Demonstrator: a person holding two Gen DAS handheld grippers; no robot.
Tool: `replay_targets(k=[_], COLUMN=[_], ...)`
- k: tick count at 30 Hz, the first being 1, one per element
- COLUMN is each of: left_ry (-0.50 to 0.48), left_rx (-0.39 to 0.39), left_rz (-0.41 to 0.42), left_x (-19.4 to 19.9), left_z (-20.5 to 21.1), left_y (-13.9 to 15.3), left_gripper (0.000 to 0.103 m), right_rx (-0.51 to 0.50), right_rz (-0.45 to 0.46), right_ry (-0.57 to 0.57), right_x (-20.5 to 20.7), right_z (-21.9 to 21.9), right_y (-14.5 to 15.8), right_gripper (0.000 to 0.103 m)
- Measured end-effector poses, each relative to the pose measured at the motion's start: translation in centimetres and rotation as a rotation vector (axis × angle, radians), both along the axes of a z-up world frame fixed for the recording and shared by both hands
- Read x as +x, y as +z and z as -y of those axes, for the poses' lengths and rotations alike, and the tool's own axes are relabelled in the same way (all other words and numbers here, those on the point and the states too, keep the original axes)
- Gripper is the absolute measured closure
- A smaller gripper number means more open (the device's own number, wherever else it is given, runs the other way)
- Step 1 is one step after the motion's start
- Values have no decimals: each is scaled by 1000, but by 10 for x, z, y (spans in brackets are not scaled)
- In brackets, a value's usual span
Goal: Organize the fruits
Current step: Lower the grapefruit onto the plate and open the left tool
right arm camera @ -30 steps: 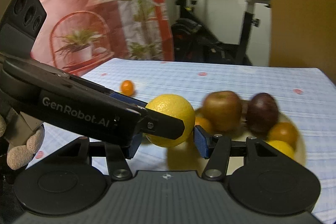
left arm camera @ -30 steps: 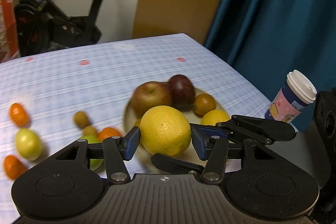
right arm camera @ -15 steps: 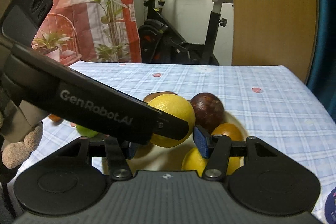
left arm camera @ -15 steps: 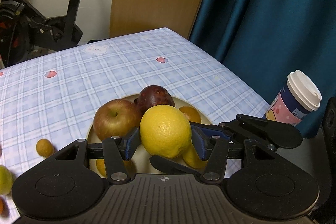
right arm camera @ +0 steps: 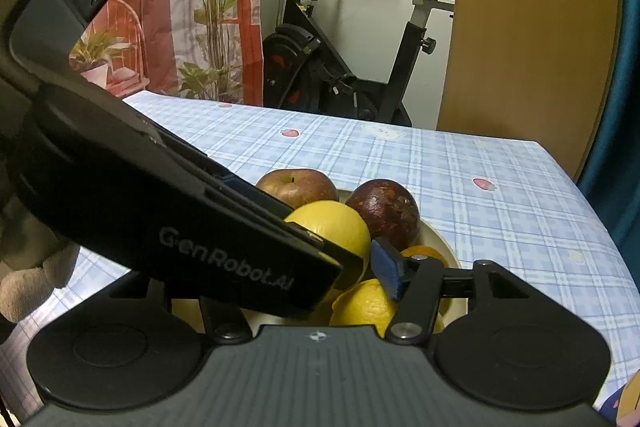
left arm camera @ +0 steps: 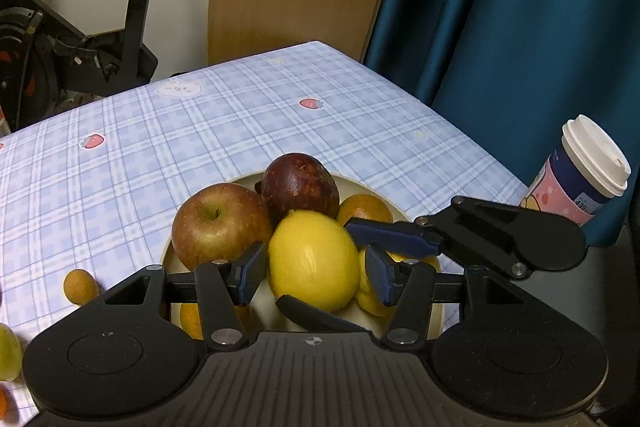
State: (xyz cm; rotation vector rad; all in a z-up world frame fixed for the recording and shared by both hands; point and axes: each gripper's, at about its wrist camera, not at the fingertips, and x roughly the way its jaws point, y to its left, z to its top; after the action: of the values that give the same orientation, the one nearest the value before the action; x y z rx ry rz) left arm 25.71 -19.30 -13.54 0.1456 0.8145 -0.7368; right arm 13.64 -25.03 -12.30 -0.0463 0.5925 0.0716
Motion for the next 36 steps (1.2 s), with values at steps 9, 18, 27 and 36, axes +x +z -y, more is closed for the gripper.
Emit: replay_targets(k=[9, 18, 27, 36], left_ry=[32, 155, 333, 482], left_rx=[-31, -85, -50, -54], left_rz=[34, 90, 174, 254], left_x=[-4, -7, -9, -21], left_z=[-14, -67, -135, -191], left_y=[9, 28, 46, 73], left_gripper=[46, 46, 35, 11], right_rx=[-7, 70, 162, 191], right_rz=[-19, -13, -3, -2], right_ry=[-10, -8, -29, -1], right_x=[3, 3, 9, 20], right_z=[-1, 0, -3, -23], right_y=[0, 11, 24, 36], right_gripper=[46, 44, 34, 16])
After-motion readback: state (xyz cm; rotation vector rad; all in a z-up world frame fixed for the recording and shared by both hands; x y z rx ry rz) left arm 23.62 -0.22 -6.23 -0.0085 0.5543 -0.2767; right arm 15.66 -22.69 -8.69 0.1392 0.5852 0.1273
